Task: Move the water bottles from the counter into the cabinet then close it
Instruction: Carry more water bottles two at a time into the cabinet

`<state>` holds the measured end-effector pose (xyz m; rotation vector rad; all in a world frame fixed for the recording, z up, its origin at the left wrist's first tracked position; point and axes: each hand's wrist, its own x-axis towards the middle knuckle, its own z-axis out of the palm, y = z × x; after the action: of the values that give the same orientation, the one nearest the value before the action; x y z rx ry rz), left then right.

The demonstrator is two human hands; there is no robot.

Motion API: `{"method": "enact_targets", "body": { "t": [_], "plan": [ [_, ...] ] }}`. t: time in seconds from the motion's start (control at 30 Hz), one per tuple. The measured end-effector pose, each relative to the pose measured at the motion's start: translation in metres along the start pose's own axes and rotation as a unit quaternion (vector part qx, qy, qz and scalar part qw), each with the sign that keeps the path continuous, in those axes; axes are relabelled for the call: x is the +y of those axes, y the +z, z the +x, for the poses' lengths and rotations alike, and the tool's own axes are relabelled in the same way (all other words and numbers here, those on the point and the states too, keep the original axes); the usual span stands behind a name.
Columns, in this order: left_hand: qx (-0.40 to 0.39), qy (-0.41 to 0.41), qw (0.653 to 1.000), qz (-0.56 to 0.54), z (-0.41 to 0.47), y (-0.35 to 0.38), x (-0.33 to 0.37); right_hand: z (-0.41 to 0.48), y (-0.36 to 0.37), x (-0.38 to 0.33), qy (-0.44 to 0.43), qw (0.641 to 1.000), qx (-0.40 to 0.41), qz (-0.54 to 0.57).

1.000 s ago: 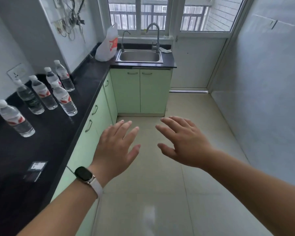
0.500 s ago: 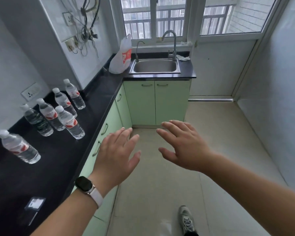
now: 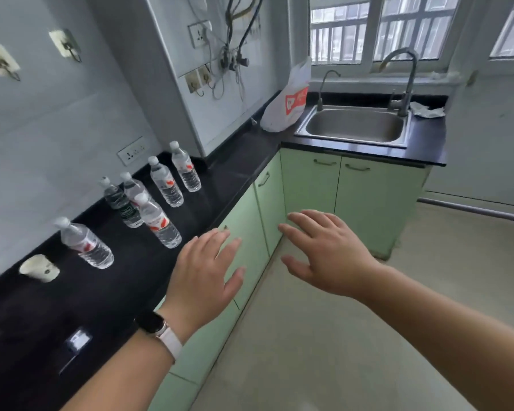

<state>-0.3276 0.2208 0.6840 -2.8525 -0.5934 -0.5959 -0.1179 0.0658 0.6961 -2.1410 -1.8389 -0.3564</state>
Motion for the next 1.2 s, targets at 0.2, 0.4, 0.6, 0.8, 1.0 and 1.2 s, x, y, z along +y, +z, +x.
{"method": "enact_targets", "body": {
  "t": [0.2,0.4,0.6,0.8,1.0,1.2],
  "plan": [
    [-0.014,-0.067,0.997,0.044,-0.003,0.001,-0.033,0.047,0.025,-0.004,-0.051,0.997,-0.032,0.046],
    [-0.018,-0.131,0.990,0.043,-0.017,0.011,-0.074,0.097,0.051,-0.027,-0.104,0.991,-0.054,0.059],
    [-0.023,-0.203,0.978,0.037,-0.032,0.036,-0.143,0.163,0.086,-0.053,-0.133,0.986,-0.078,0.054],
    [-0.041,-0.267,0.963,0.015,-0.042,0.065,-0.229,0.232,0.141,-0.088,-0.131,0.983,-0.115,0.058],
    [-0.033,-0.337,0.940,-0.032,-0.064,0.101,-0.304,0.284,0.199,-0.125,-0.066,0.980,-0.158,0.101],
    [-0.026,-0.445,0.889,-0.104,-0.090,0.129,-0.357,0.319,0.241,-0.147,0.069,0.950,-0.229,0.201]
  ]
}}
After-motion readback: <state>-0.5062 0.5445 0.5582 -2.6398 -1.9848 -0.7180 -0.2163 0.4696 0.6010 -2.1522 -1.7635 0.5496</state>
